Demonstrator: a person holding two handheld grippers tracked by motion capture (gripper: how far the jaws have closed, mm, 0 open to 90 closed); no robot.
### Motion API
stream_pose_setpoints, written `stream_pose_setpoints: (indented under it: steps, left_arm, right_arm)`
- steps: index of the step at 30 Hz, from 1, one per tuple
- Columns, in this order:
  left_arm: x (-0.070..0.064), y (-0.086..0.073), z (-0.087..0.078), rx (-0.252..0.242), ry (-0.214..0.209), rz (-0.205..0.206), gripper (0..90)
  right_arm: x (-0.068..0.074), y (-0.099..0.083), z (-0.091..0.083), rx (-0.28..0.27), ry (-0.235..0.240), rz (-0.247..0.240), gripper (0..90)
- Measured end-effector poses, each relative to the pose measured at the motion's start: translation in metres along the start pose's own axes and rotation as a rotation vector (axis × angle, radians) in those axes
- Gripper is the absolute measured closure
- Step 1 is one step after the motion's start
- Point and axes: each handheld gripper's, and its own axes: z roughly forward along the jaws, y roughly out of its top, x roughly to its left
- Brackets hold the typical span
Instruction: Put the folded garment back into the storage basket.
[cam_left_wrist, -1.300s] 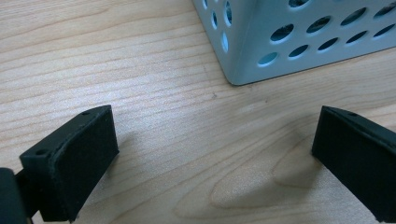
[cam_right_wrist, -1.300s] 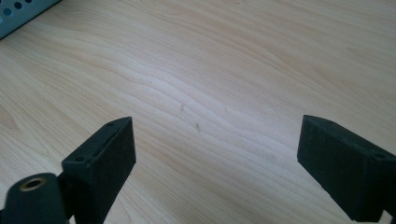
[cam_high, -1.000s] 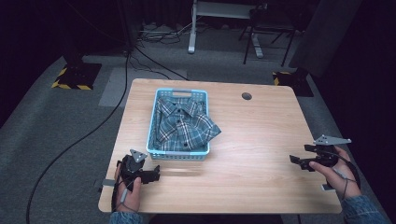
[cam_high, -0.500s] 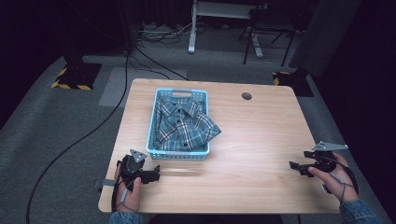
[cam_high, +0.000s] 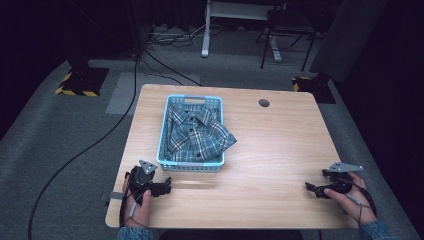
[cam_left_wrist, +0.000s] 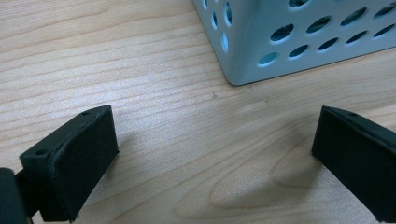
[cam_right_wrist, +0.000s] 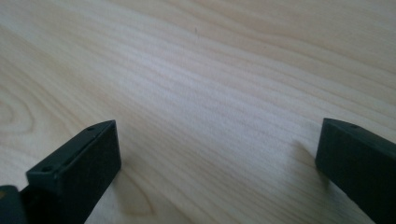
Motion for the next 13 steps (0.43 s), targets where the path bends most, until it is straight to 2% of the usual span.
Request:
stream_pose_setpoints:
  steps: [1,13]
  left_arm:
    - [0.0000,0.0000,0.0000,0.000,0.000,0.000,0.1]
    - [0.0001,0.0000,-0.0001,0.001,0.000,0.002,0.1]
  right_arm:
    - [0.0008,-0.0020,0.0010,-0.026,-0.006,0.012,0.0]
    - [0.0002,-0.0032,0.0003,-0.031,0.009,-0.003,0.0]
